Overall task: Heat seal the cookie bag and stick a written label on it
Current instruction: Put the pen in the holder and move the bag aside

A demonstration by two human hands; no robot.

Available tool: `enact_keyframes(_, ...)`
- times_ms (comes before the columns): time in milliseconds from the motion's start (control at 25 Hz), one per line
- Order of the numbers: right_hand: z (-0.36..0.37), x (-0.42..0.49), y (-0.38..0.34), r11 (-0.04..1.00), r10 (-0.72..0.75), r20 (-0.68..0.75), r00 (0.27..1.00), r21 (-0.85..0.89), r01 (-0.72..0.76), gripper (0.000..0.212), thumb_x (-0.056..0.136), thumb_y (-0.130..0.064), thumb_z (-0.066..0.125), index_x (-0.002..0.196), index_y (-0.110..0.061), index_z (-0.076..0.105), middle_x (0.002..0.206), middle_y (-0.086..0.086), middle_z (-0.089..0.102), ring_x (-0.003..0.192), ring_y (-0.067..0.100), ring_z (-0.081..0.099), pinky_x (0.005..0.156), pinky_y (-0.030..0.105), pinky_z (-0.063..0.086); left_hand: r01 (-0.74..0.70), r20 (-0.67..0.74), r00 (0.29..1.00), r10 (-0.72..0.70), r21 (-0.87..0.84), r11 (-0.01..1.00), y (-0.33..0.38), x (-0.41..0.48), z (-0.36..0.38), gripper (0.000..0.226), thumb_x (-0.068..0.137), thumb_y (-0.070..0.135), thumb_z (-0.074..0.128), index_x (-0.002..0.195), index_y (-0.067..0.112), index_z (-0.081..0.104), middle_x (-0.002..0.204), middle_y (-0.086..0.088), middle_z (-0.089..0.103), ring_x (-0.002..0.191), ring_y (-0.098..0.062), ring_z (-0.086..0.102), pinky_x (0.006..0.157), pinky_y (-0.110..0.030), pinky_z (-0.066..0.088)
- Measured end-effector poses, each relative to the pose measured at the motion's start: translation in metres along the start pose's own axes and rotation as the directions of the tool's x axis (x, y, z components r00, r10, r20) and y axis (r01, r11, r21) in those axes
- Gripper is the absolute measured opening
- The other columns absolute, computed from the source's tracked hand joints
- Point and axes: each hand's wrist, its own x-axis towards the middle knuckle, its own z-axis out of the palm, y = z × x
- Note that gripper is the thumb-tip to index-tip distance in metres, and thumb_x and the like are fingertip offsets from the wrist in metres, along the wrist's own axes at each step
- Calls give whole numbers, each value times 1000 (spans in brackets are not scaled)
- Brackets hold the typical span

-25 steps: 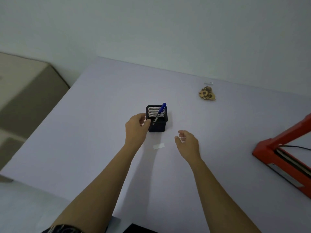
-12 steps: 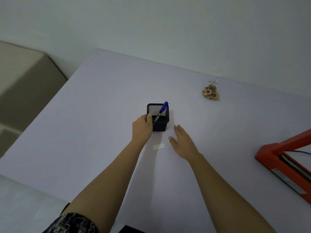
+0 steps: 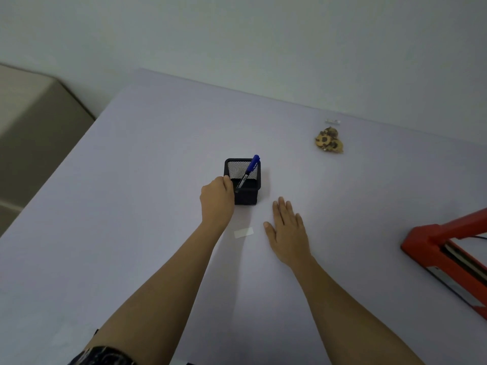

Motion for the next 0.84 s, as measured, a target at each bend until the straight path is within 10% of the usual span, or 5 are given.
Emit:
enact_keyframes(480, -60, 108, 67, 982, 185, -63, 981, 45, -183, 66, 97, -47, 20, 146, -11, -6, 157, 7, -9, 144, 21, -9, 116, 39, -1, -295, 36, 955, 295, -14, 955, 122, 119, 71, 44, 95, 8, 33, 52, 15, 24, 68, -27, 54, 69, -42, 52, 61, -42, 37)
enact_keyframes(840, -49, 129, 80, 980, 198, -137, 970, 61, -192, 76, 83, -57, -3, 146, -14, -8, 157, 4, -8, 143, 19, -10, 114, 38, -4, -317, 50, 948, 314, 63, 946, 166, 201, 118, 45, 96, 10, 30, 51, 12, 25, 51, -2, 33, 61, -27, 39, 59, -30, 23)
